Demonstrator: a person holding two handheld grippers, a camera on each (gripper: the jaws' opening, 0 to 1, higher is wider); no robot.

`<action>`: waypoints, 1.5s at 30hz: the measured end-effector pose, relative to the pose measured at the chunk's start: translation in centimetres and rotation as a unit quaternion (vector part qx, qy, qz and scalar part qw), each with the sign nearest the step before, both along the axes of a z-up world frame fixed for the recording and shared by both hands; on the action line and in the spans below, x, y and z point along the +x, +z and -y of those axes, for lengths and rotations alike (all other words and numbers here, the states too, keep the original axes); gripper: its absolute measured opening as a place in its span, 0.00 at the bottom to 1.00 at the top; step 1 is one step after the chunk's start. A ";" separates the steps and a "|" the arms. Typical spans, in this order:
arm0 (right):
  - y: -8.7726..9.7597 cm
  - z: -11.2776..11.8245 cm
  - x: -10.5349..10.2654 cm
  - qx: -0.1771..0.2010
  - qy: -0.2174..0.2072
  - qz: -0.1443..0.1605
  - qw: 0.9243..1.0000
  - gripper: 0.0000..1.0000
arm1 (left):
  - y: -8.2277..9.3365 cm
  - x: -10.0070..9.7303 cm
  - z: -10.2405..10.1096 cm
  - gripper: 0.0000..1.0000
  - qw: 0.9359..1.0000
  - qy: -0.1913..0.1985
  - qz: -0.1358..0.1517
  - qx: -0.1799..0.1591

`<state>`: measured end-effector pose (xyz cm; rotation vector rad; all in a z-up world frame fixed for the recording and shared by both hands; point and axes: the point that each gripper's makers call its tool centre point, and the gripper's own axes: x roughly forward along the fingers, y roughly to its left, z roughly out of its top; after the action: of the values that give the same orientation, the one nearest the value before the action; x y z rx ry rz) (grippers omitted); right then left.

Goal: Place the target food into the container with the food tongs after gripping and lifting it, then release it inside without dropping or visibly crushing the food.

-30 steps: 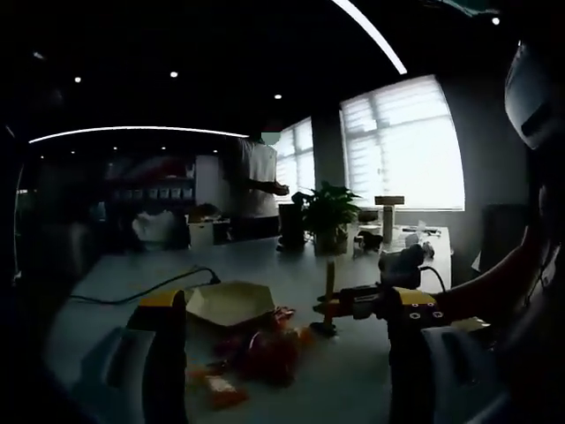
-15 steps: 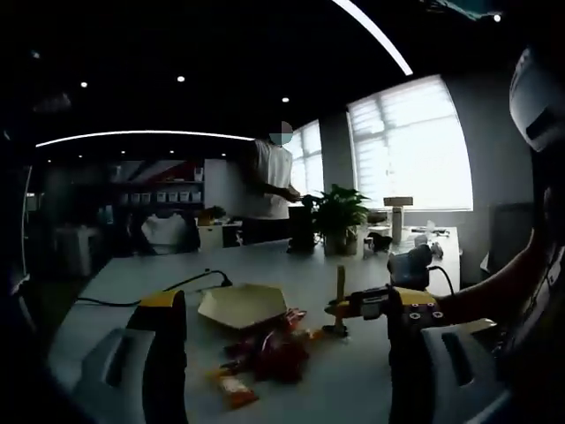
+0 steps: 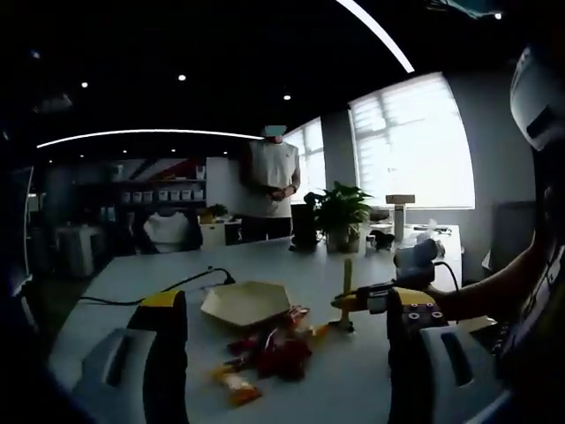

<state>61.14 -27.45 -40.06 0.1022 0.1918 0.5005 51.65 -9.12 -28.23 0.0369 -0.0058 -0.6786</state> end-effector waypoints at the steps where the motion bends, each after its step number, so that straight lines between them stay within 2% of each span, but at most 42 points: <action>1: 0.2 0.1 0.0 -0.001 0.000 0.002 1.000 0.14 | 0.0 0.0 0.0 0.99 1.000 0.000 0.000 0.000; 4: 1.1 0.2 0.0 0.004 0.000 0.009 1.000 0.14 | 0.0 0.0 0.1 0.99 1.000 -0.001 0.000 0.001; 7: 3.4 0.3 0.4 0.009 -0.002 0.031 0.999 0.15 | -0.1 0.0 0.1 0.99 1.000 -0.001 0.001 0.003; 12: 6.0 0.0 1.3 0.014 0.002 0.051 0.999 0.15 | -0.1 0.0 0.1 0.99 1.000 -0.001 0.001 0.004; 24: 8.9 -1.1 4.5 0.024 0.011 0.065 0.998 0.15 | 0.0 0.3 -0.6 1.00 1.000 0.015 0.003 0.001; 29: 10.5 -2.1 7.0 0.027 0.024 0.076 0.997 0.15 | 0.0 0.4 -0.9 1.00 1.000 0.020 0.004 0.003; 34: 10.7 -3.3 9.5 0.028 0.032 0.074 0.996 0.15 | -0.1 0.5 -1.0 1.00 1.000 0.021 0.005 0.006; 38: 10.1 -4.1 11.3 0.029 0.036 0.068 0.997 0.15 | 0.1 0.5 -1.0 1.00 1.000 0.020 0.006 0.007; 41: 9.0 -5.0 12.9 0.043 0.038 0.059 0.997 0.15 | -0.2 0.6 -1.1 1.00 1.000 0.020 0.007 0.020; 44: 7.4 -5.8 13.9 0.020 0.042 0.047 0.998 0.15 | -0.2 0.6 -0.9 1.00 1.000 0.017 0.008 0.023; 45: 6.8 -6.2 14.3 0.027 0.045 0.044 0.998 0.15 | -0.2 0.6 -0.9 1.00 1.000 0.018 0.009 0.023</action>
<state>75.44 -21.25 -33.26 0.1236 0.0976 0.5994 52.27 -8.27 -28.44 0.0867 -0.0076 -0.6424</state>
